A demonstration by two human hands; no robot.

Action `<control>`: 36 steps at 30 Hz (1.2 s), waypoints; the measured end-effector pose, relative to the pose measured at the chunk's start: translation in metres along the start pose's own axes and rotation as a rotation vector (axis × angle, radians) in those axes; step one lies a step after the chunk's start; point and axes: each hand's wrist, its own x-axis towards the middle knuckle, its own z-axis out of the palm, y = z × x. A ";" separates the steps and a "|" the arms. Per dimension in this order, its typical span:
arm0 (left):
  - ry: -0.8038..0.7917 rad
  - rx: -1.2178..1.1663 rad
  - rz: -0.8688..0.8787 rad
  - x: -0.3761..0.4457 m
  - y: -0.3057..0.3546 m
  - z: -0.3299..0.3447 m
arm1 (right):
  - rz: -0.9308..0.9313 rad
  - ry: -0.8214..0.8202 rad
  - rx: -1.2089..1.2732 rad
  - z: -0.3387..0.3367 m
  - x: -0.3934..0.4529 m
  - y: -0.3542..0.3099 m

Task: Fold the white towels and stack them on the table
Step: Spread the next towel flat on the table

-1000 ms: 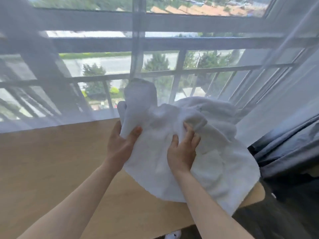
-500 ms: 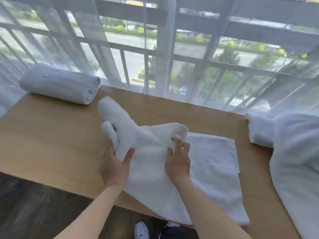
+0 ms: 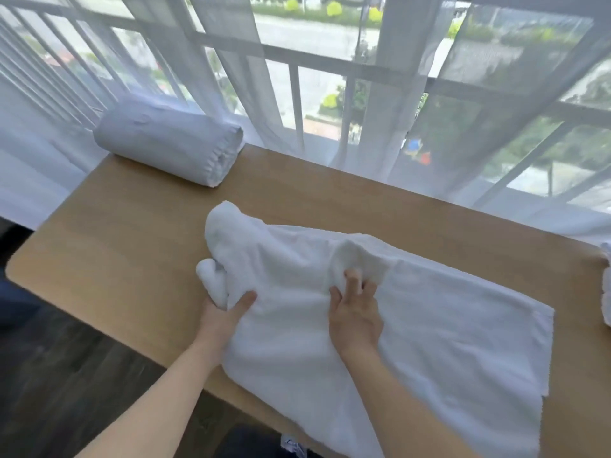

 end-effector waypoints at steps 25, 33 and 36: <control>-0.607 0.171 -0.337 0.131 0.028 -0.208 | -0.101 -0.112 -0.188 0.108 -0.010 -0.210; -0.552 0.113 -0.243 0.215 0.111 -0.122 | -0.158 0.007 -0.256 0.121 -0.015 -0.198; -0.604 0.130 -0.195 0.239 0.138 -0.081 | -0.165 0.077 -0.266 0.127 -0.013 -0.197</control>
